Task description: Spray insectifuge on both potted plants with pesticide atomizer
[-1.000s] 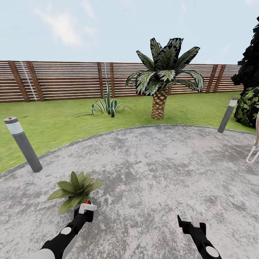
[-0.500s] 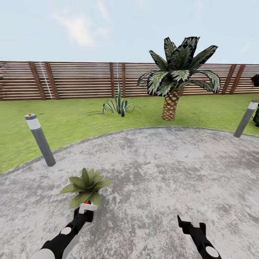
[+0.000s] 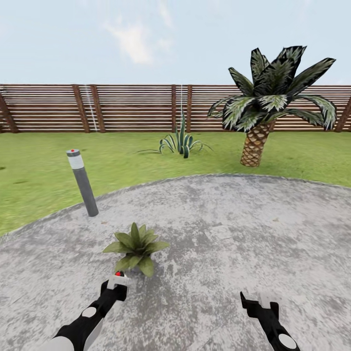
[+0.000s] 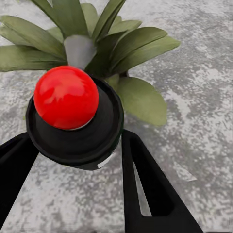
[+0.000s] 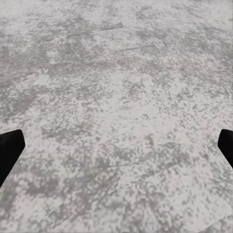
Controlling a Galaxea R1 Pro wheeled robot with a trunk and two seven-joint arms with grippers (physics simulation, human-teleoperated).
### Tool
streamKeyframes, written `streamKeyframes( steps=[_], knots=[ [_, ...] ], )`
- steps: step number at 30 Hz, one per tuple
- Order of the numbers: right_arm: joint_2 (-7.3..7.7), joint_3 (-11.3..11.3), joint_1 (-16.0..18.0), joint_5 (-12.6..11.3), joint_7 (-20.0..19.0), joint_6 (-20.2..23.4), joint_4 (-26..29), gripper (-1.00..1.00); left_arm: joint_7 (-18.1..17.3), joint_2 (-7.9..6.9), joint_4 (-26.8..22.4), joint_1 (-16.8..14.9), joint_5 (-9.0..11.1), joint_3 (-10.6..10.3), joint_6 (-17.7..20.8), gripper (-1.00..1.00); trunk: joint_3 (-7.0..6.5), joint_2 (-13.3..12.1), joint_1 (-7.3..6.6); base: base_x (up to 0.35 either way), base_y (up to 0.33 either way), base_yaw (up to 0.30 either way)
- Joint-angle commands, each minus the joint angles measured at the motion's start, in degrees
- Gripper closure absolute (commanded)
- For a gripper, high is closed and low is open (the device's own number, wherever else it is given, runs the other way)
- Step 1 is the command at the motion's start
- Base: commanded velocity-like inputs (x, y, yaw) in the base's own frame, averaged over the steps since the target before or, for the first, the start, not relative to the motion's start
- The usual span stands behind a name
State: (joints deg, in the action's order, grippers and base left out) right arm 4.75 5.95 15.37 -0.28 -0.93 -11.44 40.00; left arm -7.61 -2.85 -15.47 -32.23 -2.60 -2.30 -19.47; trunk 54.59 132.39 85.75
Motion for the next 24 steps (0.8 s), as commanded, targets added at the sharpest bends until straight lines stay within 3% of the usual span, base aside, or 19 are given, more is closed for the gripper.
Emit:
streamKeyframes(
  steps=[1,3,7,9,11,14,19,22,24],
  knots=[
    [-0.01,0.06,0.01,-0.04,-0.11,-0.17,-0.01,-1.0,0.07,-0.16,0.04,-0.07,-0.34,-0.27,-0.21,1.0,0.05,0.02,-0.01,0.0,0.0,0.278],
    [-0.06,0.04,0.01,-0.06,-0.16,-0.17,-0.01,-1.0,-0.61,-0.44,-0.33,-0.1,-0.48,-0.32,0.15,1.0,0.05,0.02,-0.01,0.0,0.0,0.278],
    [-0.16,0.03,0.01,-0.14,-0.2,-0.16,0.05,-1.0,-6.09,-0.68,-0.96,-0.14,-0.75,-0.27,1.3,1.0,0.23,0.02,-0.01,0.0,0.0,0.24],
    [-0.18,0.01,0.01,-0.03,-0.21,-0.16,0.03,-1.0,-12.66,-0.82,-1.42,-0.79,-1.07,-0.25,6.51,1.0,0.3,0.02,-0.01,0.0,0.0,0.111],
    [-0.18,-0.33,0.01,0.09,-0.29,-0.16,0.05,-1.0,-14.67,-0.92,-2.23,-1.27,-2.24,-0.25,8.02,1.0,0.32,0.02,-0.01,0.0,0.0,0.031],
    [-0.07,-3.24,0.01,1.52,-0.34,-0.11,0.19,-1.0,-18.27,-1.42,-4.48,-1.94,-6.4,-0.25,11.74,1.0,0.34,0.02,-0.01,0.0,0.0,0.013],
    [0.23,-11.67,0.01,7.91,-0.37,0.04,1.65,-1.0,-27.75,-2.08,-11.41,-2.13,-16.44,-0.24,18.63,1.0,0.34,0.02,-0.01,0.0,0.0,0.003],
    [0.15,-14.6,0.07,10.94,-0.56,0.19,3.43,-1.0,-32.24,-2.13,-13.06,-2.19,-19.6,-0.19,20.02,1.0,0.34,0.02,-0.01,0.0,0.0,0.0],
    [0.1,-17.0,0.12,12.82,-3.67,0.46,5.34,-1.0,-34.45,-2.21,-13.62,-2.21,-22.13,-0.21,20.48,1.0,0.34,0.02,-0.01,0.0,0.0,0.0]
  ],
)
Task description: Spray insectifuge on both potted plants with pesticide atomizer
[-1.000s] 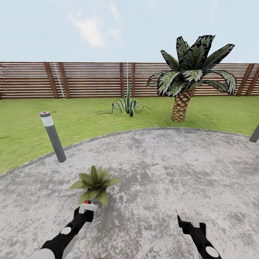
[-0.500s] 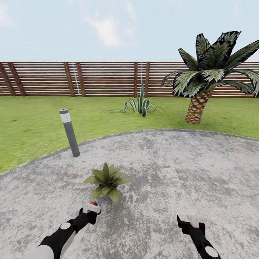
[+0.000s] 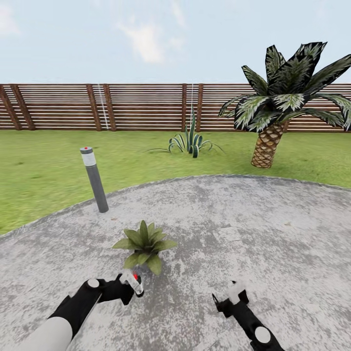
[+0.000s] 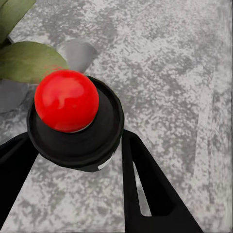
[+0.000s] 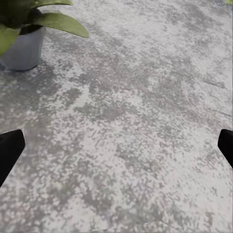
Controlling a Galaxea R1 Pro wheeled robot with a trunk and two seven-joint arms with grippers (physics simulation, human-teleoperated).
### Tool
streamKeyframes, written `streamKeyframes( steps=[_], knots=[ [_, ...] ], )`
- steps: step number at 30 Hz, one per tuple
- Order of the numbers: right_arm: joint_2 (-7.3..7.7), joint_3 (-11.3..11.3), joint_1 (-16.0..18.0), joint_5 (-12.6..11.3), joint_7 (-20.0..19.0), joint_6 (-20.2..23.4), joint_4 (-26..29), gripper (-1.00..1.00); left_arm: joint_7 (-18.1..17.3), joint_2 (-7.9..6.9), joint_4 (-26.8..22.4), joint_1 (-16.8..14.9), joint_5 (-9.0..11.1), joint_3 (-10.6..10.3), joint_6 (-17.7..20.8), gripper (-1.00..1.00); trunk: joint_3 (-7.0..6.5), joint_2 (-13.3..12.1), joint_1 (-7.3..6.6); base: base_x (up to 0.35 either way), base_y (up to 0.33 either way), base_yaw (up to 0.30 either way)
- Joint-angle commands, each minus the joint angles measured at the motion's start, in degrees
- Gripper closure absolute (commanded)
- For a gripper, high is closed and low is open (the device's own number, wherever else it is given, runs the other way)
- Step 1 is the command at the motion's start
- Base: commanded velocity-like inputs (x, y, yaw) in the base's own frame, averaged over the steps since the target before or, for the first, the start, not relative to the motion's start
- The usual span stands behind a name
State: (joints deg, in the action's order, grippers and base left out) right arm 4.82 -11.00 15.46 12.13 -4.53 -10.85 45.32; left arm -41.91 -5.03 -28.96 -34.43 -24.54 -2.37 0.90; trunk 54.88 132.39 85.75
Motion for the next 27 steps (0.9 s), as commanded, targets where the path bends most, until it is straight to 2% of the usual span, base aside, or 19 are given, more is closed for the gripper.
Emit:
streamKeyframes(
  steps=[1,3,4,7,10,14,16,18,20,21,22,26,27],
  knots=[
    [0.03,-0.36,0.04,0.62,-1.29,0.0,0.31,-1.0,-0.39,-0.06,-0.18,-0.01,-0.77,-0.15,0.15,1.0,0.05,0.02,-0.01,0.0,0.0,0.0],
    [0.02,-1.08,0.25,1.15,-7.28,0.89,1.36,-1.0,-1.0,-0.29,-0.27,-0.02,-3.56,-0.17,0.24,1.0,0.05,0.02,-0.01,0.0,0.0,0.0],
    [0.02,-1.17,0.38,1.24,-8.85,1.21,1.67,-1.0,-1.1,-0.35,-0.26,-0.02,-4.33,-0.15,0.24,1.0,0.05,0.02,-0.01,0.0,0.0,0.0],
    [0.01,-1.47,1.42,1.49,-17.36,4.42,4.68,-1.0,-2.07,-0.58,-0.14,-0.02,-8.87,-0.15,0.24,1.0,0.05,0.02,-0.01,0.0,0.0,0.0],
    [0.01,-1.57,1.89,1.58,-21.83,9.0,8.37,-1.0,-4.64,-0.55,-0.15,-0.02,-11.84,-0.17,0.24,1.0,0.05,0.02,-0.01,0.0,0.0,0.0],
    [0.01,-1.64,2.56,1.67,-27.59,15.63,12.45,-1.0,-8.24,-0.43,-0.38,-0.09,-14.92,-0.18,0.24,1.0,0.05,0.02,-0.01,0.0,0.0,0.0],
    [0.01,-1.65,3.74,1.97,-30.97,17.37,13.12,-1.0,-8.87,-0.3,-0.47,-0.1,-16.12,-0.18,0.24,1.0,0.05,0.02,-0.01,0.0,0.0,0.0],
    [0.01,-1.67,5.39,3.08,-34.45,18.52,13.44,-1.0,-9.32,-0.21,-0.52,-0.1,-17.37,-0.18,0.24,1.0,0.05,0.02,-0.01,0.0,0.0,0.0],
    [-0.02,-1.66,7.52,5.71,-38.41,19.28,13.48,-1.0,-9.74,-0.07,-0.55,-0.11,-18.88,-0.18,0.26,1.0,0.05,0.02,-0.01,0.0,0.0,0.0],
    [-0.04,-1.66,8.23,7.13,-39.75,19.46,13.48,1.0,-9.91,-0.01,-0.56,-0.11,-19.57,-0.18,0.27,1.0,0.05,0.02,-0.01,0.0,0.0,0.0],
    [-0.05,-1.66,8.69,8.33,-40.71,19.55,13.5,1.0,-9.97,0.03,-0.56,-0.11,-19.87,-0.18,0.28,1.0,0.05,0.02,-0.01,0.0,0.0,0.0],
    [-0.12,-1.69,9.33,10.2,-42.94,19.71,13.55,1.0,-10.17,0.27,-0.6,-0.16,-21.28,-0.15,0.32,1.0,0.05,0.02,-0.01,0.0,0.0,0.0],
    [-0.19,-1.72,9.45,10.5,-44.52,19.73,13.69,1.0,-10.19,0.36,-0.76,-0.18,-21.38,-0.14,0.34,1.0,0.05,0.02,-0.01,0.0,0.0,0.0]
  ],
)
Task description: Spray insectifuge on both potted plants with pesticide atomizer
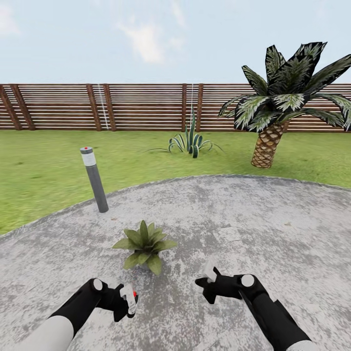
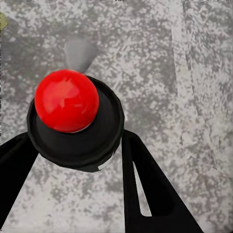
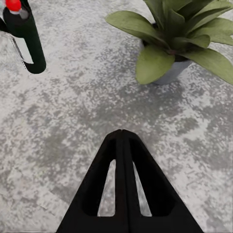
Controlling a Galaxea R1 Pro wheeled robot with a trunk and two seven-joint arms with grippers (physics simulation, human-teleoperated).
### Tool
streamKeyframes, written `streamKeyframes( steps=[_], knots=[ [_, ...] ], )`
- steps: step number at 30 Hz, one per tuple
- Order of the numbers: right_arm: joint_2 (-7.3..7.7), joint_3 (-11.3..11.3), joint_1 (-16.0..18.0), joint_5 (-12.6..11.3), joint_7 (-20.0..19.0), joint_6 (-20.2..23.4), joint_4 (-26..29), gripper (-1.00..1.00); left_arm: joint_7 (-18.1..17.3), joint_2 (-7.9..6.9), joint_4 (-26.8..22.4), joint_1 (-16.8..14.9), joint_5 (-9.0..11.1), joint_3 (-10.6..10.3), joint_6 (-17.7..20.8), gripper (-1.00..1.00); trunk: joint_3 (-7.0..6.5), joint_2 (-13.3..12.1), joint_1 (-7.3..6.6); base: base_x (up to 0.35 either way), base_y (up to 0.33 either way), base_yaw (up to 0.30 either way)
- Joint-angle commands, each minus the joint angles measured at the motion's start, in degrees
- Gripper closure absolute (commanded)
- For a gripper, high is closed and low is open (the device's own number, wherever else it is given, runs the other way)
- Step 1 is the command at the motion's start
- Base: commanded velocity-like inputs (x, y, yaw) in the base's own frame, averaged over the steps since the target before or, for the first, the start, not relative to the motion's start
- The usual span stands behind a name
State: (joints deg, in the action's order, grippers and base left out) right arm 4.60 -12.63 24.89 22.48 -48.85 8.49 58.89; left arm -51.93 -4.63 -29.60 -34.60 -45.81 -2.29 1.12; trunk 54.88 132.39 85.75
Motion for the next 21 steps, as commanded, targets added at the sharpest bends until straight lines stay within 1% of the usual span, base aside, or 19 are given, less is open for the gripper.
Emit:
streamKeyframes(
  steps=[1,2,3,5,6,7,9,12,16,17,21],
  knots=[
    [-0.01,-0.1,0.11,0.33,-2.2,0.43,0.3,1.0,-0.22,0.16,-0.53,-0.02,-0.13,-0.26,0.2,1.0,0.06,0.02,-0.01,0.0,0.0,0.0],
    [-0.01,-0.1,0.12,0.36,-2.55,0.44,0.33,1.0,-0.23,0.26,-0.62,-0.03,-0.13,-0.33,0.22,1.0,0.06,0.02,-0.01,0.0,0.0,0.0],
    [-0.01,-0.11,0.14,0.41,-3.26,0.46,0.38,1.0,-0.25,0.66,-0.8,-0.03,-0.19,-0.91,0.25,1.0,0.06,0.02,-0.01,0.0,0.0,0.0],
    [-0.03,-0.11,0.22,0.44,-3.85,0.41,0.42,1.0,-0.27,1.85,-0.99,-0.03,-0.24,-3.32,0.83,1.0,0.06,0.02,-0.01,0.0,0.0,0.0],
    [-0.03,-0.11,0.23,0.45,-3.93,0.4,0.43,1.0,-0.27,2.22,-1.04,-0.03,-0.21,-4.02,1.32,1.0,0.06,0.02,-0.01,0.0,0.0,0.0],
    [-0.03,-0.13,0.24,0.45,-4.05,0.4,0.43,1.0,-0.27,3.28,-1.11,-0.03,-0.18,-5.18,2.44,1.0,0.06,0.02,-0.01,0.0,0.0,0.0],
    [-0.11,-0.17,0.3,0.46,-4.11,0.39,0.43,1.0,-0.27,4.17,-1.14,-0.03,-0.16,-5.82,2.93,1.0,0.06,0.02,-0.01,0.0,0.0,0.0],
    [-0.9,-0.19,0.33,0.51,-4.14,0.39,0.42,1.0,-0.27,5.23,-1.15,-0.03,-0.16,-6.45,3.19,1.0,0.06,0.02,-0.01,0.0,0.0,0.0],
    [-1.56,-0.2,0.34,0.82,-4.15,0.39,0.43,1.0,-0.27,6.19,-1.16,-0.04,-0.15,-7.87,3.33,1.0,0.06,0.02,-0.01,0.0,0.0,0.0],
    [-1.63,-0.2,0.34,0.86,-4.15,0.39,0.41,1.0,-0.27,6.64,-1.16,-0.04,-0.15,-8.19,3.35,1.0,0.06,0.02,-0.01,0.0,0.0,0.0],
    [-1.74,-0.21,0.34,0.89,-4.15,0.39,0.43,1.0,-0.27,7.66,-1.16,-0.03,-0.15,-8.48,3.42,1.0,0.06,0.02,-0.01,0.0,0.0,0.0]
  ],
)
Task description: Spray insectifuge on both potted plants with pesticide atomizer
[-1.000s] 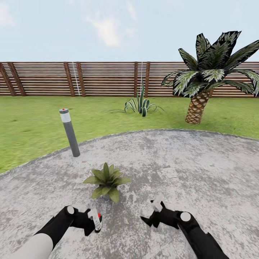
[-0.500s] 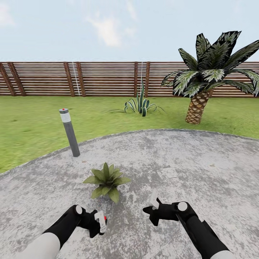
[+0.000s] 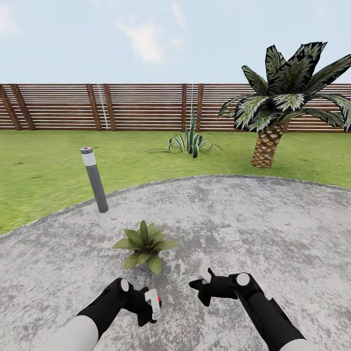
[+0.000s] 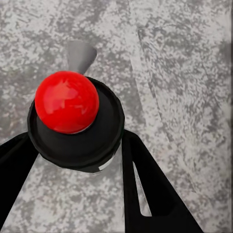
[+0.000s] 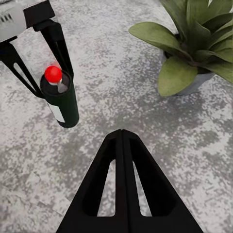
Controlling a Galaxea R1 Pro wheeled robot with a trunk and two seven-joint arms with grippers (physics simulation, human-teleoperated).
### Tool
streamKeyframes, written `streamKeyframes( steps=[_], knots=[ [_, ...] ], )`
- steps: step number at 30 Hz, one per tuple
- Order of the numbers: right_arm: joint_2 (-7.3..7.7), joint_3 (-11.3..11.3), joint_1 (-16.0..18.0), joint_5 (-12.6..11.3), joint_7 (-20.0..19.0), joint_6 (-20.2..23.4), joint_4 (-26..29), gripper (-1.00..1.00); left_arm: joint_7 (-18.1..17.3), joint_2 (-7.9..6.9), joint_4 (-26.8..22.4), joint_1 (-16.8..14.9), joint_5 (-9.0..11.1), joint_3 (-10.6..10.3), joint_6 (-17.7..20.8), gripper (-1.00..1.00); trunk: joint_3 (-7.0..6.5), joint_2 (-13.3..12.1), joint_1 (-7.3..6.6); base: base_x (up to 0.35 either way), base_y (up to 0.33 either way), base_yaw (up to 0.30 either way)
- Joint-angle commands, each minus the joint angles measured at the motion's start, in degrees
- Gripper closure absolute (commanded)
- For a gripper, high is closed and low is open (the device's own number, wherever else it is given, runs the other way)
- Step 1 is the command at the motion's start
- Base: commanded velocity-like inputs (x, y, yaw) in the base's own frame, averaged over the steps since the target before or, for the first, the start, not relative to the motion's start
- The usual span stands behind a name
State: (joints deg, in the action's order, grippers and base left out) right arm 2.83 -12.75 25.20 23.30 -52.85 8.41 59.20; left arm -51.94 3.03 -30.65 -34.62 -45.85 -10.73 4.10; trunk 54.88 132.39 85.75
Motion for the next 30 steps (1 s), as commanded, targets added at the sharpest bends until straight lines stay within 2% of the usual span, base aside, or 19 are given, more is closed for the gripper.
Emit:
streamKeyframes(
  steps=[1,13,15,19,21,30],
  knots=[
    [0.0,-0.08,0.03,0.08,-0.15,0.46,0.1,1.0,-0.26,0.23,-0.12,-0.01,-0.12,-0.05,0.45,1.0,0.06,0.02,-0.01,0.0,0.0,0.0],
    [-0.33,-0.16,0.03,0.08,-0.15,0.46,-0.05,1.0,-0.14,4.07,-0.26,-0.45,0.08,0.0,0.66,1.0,0.06,0.02,-0.01,0.0,0.0,0.0],
    [-0.36,-0.45,0.03,0.08,-0.15,0.46,-0.05,1.0,-0.11,4.24,-0.28,-0.74,0.2,0.02,0.7,1.0,0.06,0.02,-0.01,0.0,0.0,0.0],
    [-0.37,-3.57,0.03,0.03,-0.15,0.46,-0.04,1.0,-0.14,4.34,-0.98,-1.16,0.37,0.1,0.73,1.0,0.06,0.02,-0.01,0.0,0.0,0.0],
    [-0.37,-4.36,0.03,0.01,-0.1,0.46,-0.05,1.0,-0.16,4.35,-1.29,-1.21,0.41,0.15,0.73,1.0,0.06,0.02,-0.01,0.0,0.0,0.0],
    [-0.37,-4.9,0.03,0.08,-0.07,0.46,0.03,1.0,-0.39,4.21,-1.43,-1.05,0.41,0.11,0.56,1.0,0.06,0.02,-0.01,0.0,0.0,0.0]
  ],
)
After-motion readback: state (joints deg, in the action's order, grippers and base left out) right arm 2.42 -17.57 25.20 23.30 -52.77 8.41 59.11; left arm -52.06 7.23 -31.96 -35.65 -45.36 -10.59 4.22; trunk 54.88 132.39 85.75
